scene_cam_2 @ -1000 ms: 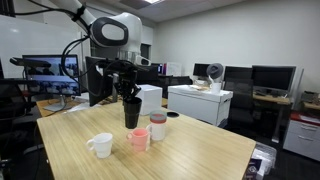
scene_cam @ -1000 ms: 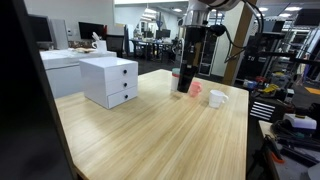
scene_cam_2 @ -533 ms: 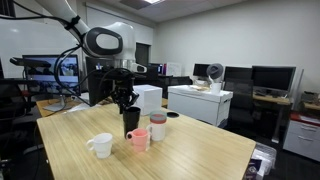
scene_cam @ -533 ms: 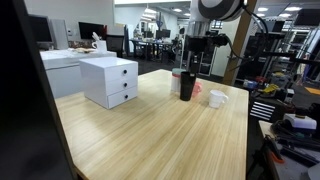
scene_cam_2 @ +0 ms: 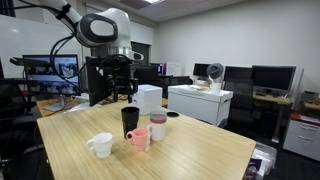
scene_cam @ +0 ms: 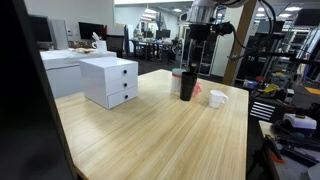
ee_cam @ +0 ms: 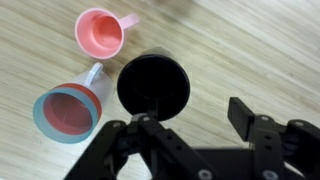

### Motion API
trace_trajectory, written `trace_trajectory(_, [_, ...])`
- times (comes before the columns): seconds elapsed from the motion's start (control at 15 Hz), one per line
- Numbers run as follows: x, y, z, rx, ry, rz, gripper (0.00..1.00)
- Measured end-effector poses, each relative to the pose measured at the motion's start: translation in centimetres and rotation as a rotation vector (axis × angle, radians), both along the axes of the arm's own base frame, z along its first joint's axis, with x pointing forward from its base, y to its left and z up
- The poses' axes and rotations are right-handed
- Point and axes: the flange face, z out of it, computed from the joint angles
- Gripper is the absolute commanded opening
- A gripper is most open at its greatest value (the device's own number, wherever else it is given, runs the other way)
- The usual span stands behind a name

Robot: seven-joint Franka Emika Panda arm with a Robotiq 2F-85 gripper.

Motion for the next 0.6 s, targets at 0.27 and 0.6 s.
trace_trajectory(0.27, [-0.6, 0.2, 4.4, -0.003, -0.065, -0.053, 1.0])
trace_trajectory(0.6, [-0.7, 0.0, 7.5, 0.003, -0.13, -0.2, 1.0])
